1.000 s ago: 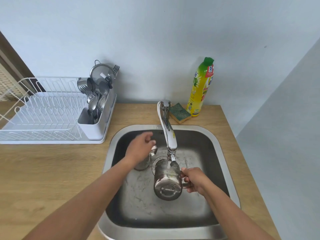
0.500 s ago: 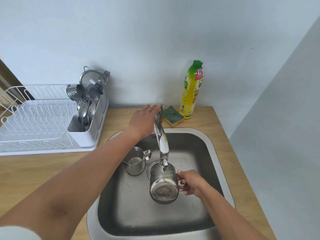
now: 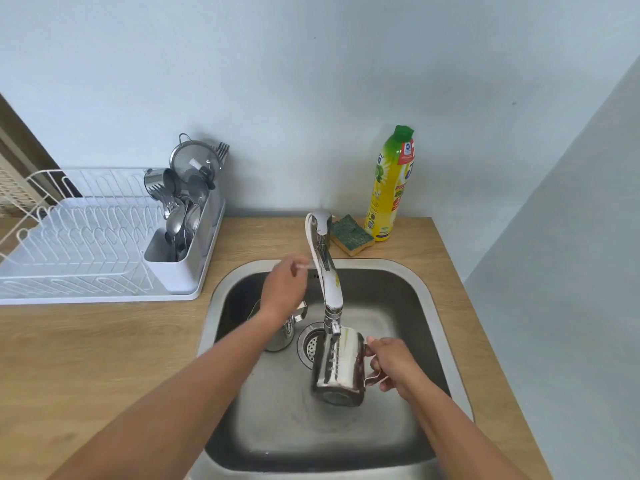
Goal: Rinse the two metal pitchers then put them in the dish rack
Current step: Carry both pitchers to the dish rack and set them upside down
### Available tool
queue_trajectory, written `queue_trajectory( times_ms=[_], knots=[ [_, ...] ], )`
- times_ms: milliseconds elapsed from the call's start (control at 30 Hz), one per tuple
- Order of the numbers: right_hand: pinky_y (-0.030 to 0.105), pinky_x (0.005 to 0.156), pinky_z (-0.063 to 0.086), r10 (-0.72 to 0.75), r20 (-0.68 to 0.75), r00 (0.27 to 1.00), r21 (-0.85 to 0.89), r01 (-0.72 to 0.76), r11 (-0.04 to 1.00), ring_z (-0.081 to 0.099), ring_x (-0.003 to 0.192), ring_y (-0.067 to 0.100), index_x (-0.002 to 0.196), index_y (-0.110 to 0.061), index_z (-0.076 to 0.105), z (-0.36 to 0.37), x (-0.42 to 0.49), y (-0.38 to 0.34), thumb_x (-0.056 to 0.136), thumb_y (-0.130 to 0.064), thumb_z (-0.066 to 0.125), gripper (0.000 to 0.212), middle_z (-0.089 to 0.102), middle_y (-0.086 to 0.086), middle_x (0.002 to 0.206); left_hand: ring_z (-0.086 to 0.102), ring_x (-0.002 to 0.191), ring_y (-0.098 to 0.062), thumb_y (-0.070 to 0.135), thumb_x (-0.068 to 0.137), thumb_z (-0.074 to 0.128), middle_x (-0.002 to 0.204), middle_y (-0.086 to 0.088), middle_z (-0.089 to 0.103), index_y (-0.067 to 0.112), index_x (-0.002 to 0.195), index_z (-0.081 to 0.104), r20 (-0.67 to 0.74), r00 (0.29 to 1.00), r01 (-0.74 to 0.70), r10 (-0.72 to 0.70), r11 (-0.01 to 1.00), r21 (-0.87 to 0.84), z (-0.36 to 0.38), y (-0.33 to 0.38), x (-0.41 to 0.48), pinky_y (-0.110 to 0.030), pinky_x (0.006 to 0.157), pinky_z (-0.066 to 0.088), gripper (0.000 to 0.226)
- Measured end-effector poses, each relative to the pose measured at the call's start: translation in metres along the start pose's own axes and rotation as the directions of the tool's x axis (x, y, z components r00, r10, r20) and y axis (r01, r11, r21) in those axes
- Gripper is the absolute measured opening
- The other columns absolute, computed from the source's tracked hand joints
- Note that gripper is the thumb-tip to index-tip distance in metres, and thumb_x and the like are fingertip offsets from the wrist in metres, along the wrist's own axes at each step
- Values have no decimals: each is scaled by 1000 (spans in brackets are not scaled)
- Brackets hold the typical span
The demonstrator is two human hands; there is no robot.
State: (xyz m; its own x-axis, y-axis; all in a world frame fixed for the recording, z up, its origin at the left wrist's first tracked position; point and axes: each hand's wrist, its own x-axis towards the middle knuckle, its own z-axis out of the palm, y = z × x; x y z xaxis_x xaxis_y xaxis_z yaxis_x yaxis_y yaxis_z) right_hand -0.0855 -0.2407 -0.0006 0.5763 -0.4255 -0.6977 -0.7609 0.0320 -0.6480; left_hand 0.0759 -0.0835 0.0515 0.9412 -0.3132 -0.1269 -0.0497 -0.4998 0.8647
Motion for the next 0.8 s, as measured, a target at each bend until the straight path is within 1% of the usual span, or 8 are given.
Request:
queue_trajectory(
  times_ms=[100,200,267,367,467,600,700,800],
  knots=[
    [24,39,42,-86,-94,992,-74,79,994,59,49,22,96,-6,58,-4,1,1,100,-29,42,28,52,6,63,60,65,-15,9,97,46,82,-2,63,8,120,64,214,916,387,-339,887,-252,25,-39,-23,-29,52,52,29],
    [34,53,51,-190,-174,966,-221,150,964,64,70,27,97,-14,54,-3,-4,1,99,-32,43,21,61,5,80,56,61,-13,9,97,46,84,-2,58,9,137,50,346,817,559,-462,781,-277,45,-60,-39,-26,53,48,41],
    [35,68,48,-265,-215,940,-291,197,936,64,84,28,97,-16,51,-2,-10,1,100,-36,43,22,64,4,86,56,68,-15,9,98,45,92,-1,56,21,150,32,393,793,593,-466,737,-323,53,-63,-41,-28,57,49,55],
    [34,69,42,-321,-243,916,-290,247,925,60,80,23,99,-17,47,-3,-16,3,101,-40,41,24,62,0,84,55,73,-18,8,99,44,94,-1,59,34,154,18,418,785,616,-457,648,-448,62,-62,-34,-31,62,49,67],
    [34,69,44,-340,-293,893,-216,284,934,61,78,18,101,-15,48,-7,-19,6,101,-40,43,26,63,0,87,59,73,-18,13,100,46,87,-2,61,29,153,21,425,771,636,-474,545,-546,68,-64,-24,-30,57,51,61],
    [32,59,47,-325,-333,885,-129,299,946,61,69,16,96,-14,48,-11,-15,9,100,-37,47,24,63,1,80,61,80,-21,34,100,53,98,-7,59,22,146,35,411,760,628,-503,408,-663,71,-67,-14,-31,55,52,51],
    [38,59,53,-229,-294,928,9,243,970,60,58,20,85,-13,53,-13,-5,15,97,-37,52,27,64,7,72,57,82,-19,45,99,49,110,-7,58,23,129,50,373,753,635,-542,451,-627,74,-70,-21,-31,59,52,38],
    [31,48,48,-157,-227,961,184,200,962,52,47,17,76,-10,54,-15,-1,19,98,-28,51,29,54,7,61,51,74,-16,46,99,45,106,-7,60,25,118,56,255,770,619,-585,586,-523,76,-81,-44,-26,57,47,31]
  ],
)
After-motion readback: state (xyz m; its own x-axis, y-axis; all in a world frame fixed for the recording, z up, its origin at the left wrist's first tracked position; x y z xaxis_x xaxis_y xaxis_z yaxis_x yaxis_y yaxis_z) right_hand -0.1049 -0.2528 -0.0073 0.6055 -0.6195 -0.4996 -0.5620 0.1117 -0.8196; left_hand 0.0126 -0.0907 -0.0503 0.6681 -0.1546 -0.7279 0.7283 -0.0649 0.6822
